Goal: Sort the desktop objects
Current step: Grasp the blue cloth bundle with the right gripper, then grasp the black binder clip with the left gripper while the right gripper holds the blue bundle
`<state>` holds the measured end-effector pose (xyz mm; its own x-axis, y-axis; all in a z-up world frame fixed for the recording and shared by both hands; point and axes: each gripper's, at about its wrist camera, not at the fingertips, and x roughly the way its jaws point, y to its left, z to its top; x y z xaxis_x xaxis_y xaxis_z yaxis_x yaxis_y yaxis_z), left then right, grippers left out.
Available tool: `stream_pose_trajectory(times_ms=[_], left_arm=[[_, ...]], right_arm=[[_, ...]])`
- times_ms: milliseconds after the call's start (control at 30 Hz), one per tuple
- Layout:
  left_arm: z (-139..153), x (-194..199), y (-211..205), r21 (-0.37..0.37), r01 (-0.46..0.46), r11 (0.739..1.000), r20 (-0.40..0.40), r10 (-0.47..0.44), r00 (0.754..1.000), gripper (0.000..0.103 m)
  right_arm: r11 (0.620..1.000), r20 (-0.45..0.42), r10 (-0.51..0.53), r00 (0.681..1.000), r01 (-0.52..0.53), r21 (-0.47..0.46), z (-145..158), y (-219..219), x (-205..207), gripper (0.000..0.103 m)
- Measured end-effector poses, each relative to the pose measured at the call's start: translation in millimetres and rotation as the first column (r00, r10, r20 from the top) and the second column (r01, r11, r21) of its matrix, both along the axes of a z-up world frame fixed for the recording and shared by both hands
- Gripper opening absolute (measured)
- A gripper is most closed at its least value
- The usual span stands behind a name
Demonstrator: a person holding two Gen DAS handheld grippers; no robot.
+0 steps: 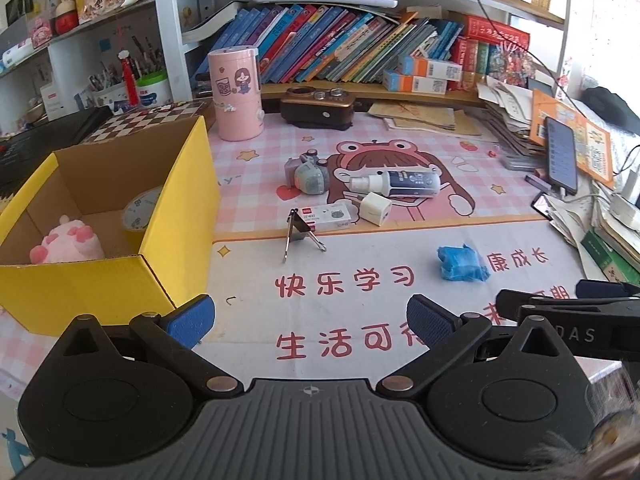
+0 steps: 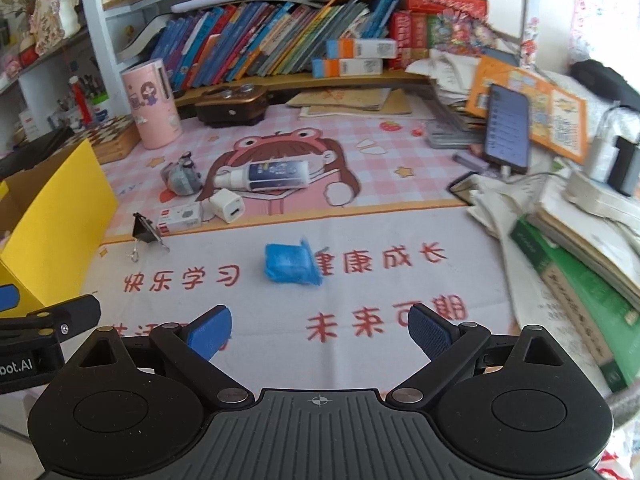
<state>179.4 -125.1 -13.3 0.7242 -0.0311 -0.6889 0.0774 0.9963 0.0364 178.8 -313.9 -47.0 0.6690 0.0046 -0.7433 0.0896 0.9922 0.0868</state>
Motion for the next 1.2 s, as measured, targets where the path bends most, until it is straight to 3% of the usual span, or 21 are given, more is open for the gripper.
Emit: stream_pose_trajectory(times_ms=[267,500,533,633,833,1000,1067,1200], left_arm=[[-1,10,-4,0.026,-0.054,0.998,-0.007,0.055,0.998,0.103],[-1,21,-8,0.049,-0.094,0.994,-0.009,0.094,0.995,0.103],[-2,23,-10,0.053,-0.095,0.994,-0.011,0.096,0.995,0.103],[-3,29,-15,0.057,-0.093,0.994,-0.019,0.094,0.995,0.103],[-5,50,-28,0.041,-0.076,0.996,-0.008,0.076,0.997,0.103],[-20,80,-33,0.042,-0.141,0.989,0.001,0.141,0.99,0.098],[-30,93,-32,0.042,-0.17,0.985,-0.007,0.171,0.985,0.087],[-51,118,-28,0.039,-0.205,0.978,-0.032,0.206,0.978,0.073]], right_arm=[[0.991,0.016,0.133,0.991,-0.133,-0.001,-17,4,40,0.081],[0.982,-0.029,0.187,0.982,-0.187,-0.013,-46,4,75,0.068],[0.98,-0.033,0.196,0.98,-0.197,-0.018,-49,4,78,0.065],[0.972,-0.037,0.234,0.972,-0.235,-0.013,-55,1,85,0.042],[0.973,0.025,0.23,0.973,-0.23,0.005,-37,-19,85,0.041],[0.979,0.044,0.202,0.978,-0.203,0.031,-22,-40,83,0.041],[0.977,0.041,0.208,0.977,-0.21,0.039,-19,-45,80,0.04],[0.975,0.036,0.216,0.976,-0.217,0.046,-16,-52,76,0.04]])
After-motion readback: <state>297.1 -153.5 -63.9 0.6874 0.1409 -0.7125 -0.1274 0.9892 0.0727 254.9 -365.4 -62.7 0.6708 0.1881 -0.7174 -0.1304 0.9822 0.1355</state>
